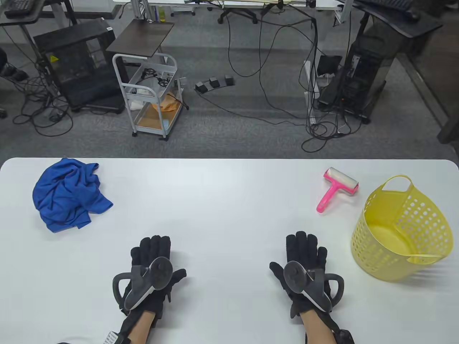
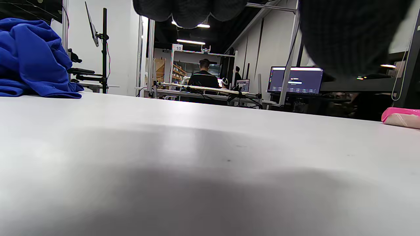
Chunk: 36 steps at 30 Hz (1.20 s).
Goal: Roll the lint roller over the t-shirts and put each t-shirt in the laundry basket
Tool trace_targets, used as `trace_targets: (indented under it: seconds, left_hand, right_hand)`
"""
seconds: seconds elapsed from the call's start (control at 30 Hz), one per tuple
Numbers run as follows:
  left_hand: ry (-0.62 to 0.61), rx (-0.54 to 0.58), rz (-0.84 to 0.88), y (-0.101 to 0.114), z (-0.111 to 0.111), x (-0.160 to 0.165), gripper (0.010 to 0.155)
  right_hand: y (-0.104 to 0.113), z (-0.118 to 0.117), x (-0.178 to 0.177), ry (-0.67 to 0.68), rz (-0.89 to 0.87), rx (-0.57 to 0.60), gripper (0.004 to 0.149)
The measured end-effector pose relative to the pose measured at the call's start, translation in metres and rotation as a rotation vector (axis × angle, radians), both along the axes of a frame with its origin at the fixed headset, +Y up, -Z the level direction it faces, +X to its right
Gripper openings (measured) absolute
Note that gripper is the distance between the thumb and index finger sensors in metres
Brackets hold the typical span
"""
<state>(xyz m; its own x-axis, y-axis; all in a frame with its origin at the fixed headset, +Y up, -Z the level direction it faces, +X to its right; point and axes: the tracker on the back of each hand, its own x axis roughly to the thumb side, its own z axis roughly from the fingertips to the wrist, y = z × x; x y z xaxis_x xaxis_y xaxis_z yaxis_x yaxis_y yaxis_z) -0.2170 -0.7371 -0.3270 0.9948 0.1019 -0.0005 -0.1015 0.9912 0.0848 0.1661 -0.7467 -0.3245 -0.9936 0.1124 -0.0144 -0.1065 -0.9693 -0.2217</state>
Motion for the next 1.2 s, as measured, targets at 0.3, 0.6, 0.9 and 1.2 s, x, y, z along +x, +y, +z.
trace_targets:
  seconds: [0.3, 0.6, 0.9, 1.2]
  left_hand:
    - [0.004, -0.023, -0.017, 0.001, 0.003, -0.002, 0.097]
    - [0.012, -0.032, -0.003, 0.002, 0.002, -0.005, 0.097]
    - [0.014, -0.070, -0.030, -0.002, 0.001, -0.005, 0.096]
    - [0.012, -0.114, -0.047, 0.001, -0.009, -0.013, 0.098]
  right_hand:
    - [0.000, -0.001, -0.002, 0.007, -0.001, -0.001, 0.083]
    - [-0.002, -0.001, -0.005, 0.023, -0.011, -0.008, 0.083]
    - [-0.001, -0.002, -0.010, 0.055, -0.013, -0.017, 0.083]
    - [0.001, -0.002, -0.013, 0.074, -0.027, -0.034, 0.084]
